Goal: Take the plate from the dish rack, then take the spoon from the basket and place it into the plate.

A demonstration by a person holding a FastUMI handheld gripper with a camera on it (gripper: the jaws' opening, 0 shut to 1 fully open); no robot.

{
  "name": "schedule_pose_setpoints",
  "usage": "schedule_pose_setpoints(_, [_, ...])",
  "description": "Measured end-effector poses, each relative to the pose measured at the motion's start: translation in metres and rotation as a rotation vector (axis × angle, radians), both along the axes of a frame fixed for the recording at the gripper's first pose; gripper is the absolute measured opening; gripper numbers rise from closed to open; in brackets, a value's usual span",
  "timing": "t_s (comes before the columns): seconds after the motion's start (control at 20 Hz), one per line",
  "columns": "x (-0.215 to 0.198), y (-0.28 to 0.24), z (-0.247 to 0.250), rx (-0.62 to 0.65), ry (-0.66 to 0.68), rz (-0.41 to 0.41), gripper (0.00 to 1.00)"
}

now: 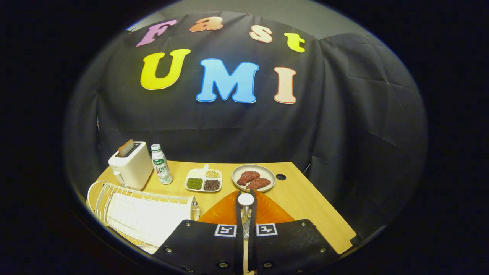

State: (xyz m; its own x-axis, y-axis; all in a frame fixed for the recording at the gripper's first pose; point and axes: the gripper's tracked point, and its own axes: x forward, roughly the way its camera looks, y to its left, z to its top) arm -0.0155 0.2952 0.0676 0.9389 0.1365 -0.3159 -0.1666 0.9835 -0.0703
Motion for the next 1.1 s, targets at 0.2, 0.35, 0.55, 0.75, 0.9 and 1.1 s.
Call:
schedule_pose_setpoints(0.2, [-0.043,0.041,0.013,-0.036,-0.030,0.119,0.04])
schedule_pose_setpoints(0.35, [-0.080,0.075,0.017,-0.046,-0.046,0.221,0.04])
schedule_pose_setpoints(0.55, [-0.131,0.112,0.001,-0.031,-0.003,0.336,0.04])
schedule_pose_setpoints(0.75, [-0.171,0.134,-0.025,-0.061,0.044,0.426,0.04])
schedule_pose_setpoints(0.9, [-0.192,0.142,-0.047,-0.066,0.093,0.470,0.04])
schedule_pose_setpoints(1.1, [-0.215,0.144,-0.077,-0.094,0.158,0.518,0.04])
